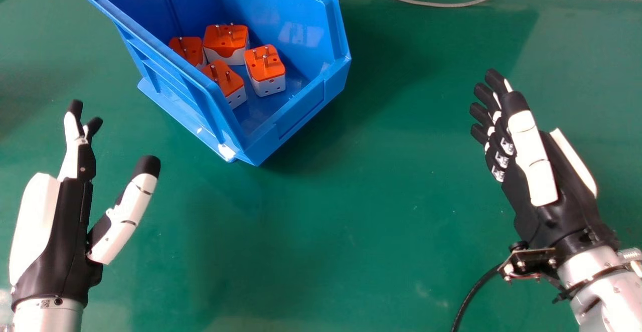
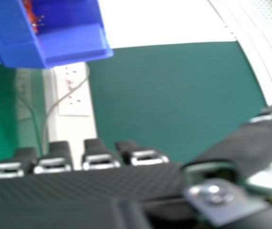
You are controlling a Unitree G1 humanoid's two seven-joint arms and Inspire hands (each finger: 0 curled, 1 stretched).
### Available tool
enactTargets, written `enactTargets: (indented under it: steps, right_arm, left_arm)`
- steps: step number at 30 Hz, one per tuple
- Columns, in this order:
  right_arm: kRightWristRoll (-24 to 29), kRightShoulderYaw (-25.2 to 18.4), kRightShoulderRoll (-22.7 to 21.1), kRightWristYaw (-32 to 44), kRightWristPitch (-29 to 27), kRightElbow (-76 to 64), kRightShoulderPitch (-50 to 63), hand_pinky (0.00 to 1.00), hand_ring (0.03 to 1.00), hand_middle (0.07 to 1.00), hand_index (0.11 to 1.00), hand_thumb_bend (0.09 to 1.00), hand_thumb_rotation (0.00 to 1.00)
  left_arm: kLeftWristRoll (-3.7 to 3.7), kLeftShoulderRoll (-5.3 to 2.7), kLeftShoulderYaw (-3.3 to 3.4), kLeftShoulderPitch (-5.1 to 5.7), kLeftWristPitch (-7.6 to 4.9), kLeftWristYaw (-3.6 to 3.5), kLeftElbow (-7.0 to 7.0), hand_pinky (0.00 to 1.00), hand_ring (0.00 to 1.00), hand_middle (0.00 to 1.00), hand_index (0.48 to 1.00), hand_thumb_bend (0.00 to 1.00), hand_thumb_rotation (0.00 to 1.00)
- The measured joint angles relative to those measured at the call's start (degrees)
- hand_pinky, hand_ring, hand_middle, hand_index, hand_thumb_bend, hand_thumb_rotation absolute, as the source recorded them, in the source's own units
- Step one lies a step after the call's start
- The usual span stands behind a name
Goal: Pick all objects and put in blue box
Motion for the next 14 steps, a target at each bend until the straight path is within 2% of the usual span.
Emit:
enactTargets:
  steps: [3, 4, 5, 6, 7, 8, 9, 10, 11, 12, 13, 14]
  right_arm:
    - [-0.3, 0.0, 0.0, 0.0, 0.0, 0.0, 0.0, 0.99, 1.0, 1.0, 1.0, 0.388, 1.0]
    - [-0.5, 0.0, 0.0, 0.0, 0.0, 0.0, 0.0, 0.99, 1.0, 1.0, 1.0, 0.39, 1.0]
    - [-0.6, 0.0, -0.1, 0.0, 0.0, 0.0, -0.1, 0.99, 1.0, 1.0, 1.0, 0.39, 1.0]
    - [-0.7, 0.0, -0.1, 0.0, 0.0, 0.0, -0.1, 0.99, 1.0, 1.0, 1.0, 0.392, 1.0]
    - [-1.0, 0.0, -0.1, 0.0, 0.0, 0.0, -0.1, 0.99, 1.0, 1.0, 1.0, 0.392, 1.0]
    - [-1.1, 0.0, -0.1, 0.0, 0.0, 0.0, -0.1, 0.99, 1.0, 1.0, 1.0, 0.394, 1.0]
    - [-1.4, 0.0, -0.1, 0.0, 0.0, 0.0, -0.1, 0.99, 1.0, 1.0, 1.0, 0.395, 1.0]
    - [-1.8, 0.0, -0.2, -0.1, 0.0, 0.0, -0.1, 0.99, 1.0, 1.0, 1.0, 0.396, 1.0]
    - [-2.0, 0.0, -0.2, -0.1, 0.0, 0.0, -0.1, 0.99, 1.0, 1.0, 1.0, 0.396, 1.0]
    - [-2.1, 0.0, -0.2, 0.0, 0.0, 0.0, -0.2, 0.99, 1.0, 1.0, 1.0, 0.398, 1.0]
    - [-2.1, 0.0, -0.2, 0.0, 0.0, 0.0, -0.2, 0.99, 1.0, 1.0, 1.0, 0.398, 1.0]
    - [-2.2, 0.0, -0.2, 0.0, 0.0, 0.0, -0.2, 0.99, 1.0, 1.0, 1.0, 0.399, 1.0]
  left_arm:
    - [0.06, 0.56, -0.37, 0.11, 0.02, -0.18, 0.05, 0.92, 0.96, 0.94, 0.937, 0.53, 0.7]
    - [0.74, 1.15, -0.64, 0.13, 0.59, -0.51, -0.12, 0.92, 0.97, 0.94, 0.938, 0.54, 0.69]
    - [2.04, 1.83, -0.96, 0.17, 1.56, -1.23, -0.29, 0.92, 0.97, 0.94, 0.938, 0.54, 0.69]
    - [4.07, 2.67, -1.58, 0.35, 3.73, -2.31, -1.06, 0.94, 0.97, 0.95, 0.949, 0.55, 0.69]
    - [6.24, 3.64, -2.33, 0.64, 6.06, -3.69, -1.99, 0.94, 0.97, 0.95, 0.949, 0.55, 0.69]
    - [8.86, 4.51, -3.12, 1.15, 9.43, -5.92, -3.75, 0.95, 0.98, 0.96, 0.959, 0.56, 0.69]
    - [11.41, 5.27, -3.92, 1.68, 13.09, -8.61, -6.03, 0.96, 0.98, 0.97, 0.968, 0.58, 0.7]
    - [13.37, 5.92, -4.67, 2.13, 16.34, -11.07, -8.18, 0.97, 0.99, 0.98, 0.974, 0.59, 0.71]
    - [14.91, 6.26, -5.17, 2.41, 18.94, -12.99, -10.04, 0.97, 0.99, 0.98, 0.974, 0.59, 0.71]
    - [16.33, 6.52, -5.63, 2.46, 21.36, -14.58, -11.7, 0.98, 0.99, 0.98, 0.984, 0.6, 0.71]
    - [17.35, 6.74, -6.04, 2.45, 22.91, -15.33, -12.86, 0.98, 0.99, 0.99, 0.987, 0.6, 0.72]
    - [18.0, 6.77, -6.35, 2.44, 23.76, -15.64, -13.6, 0.99, 1.0, 0.99, 0.99, 0.61, 0.72]
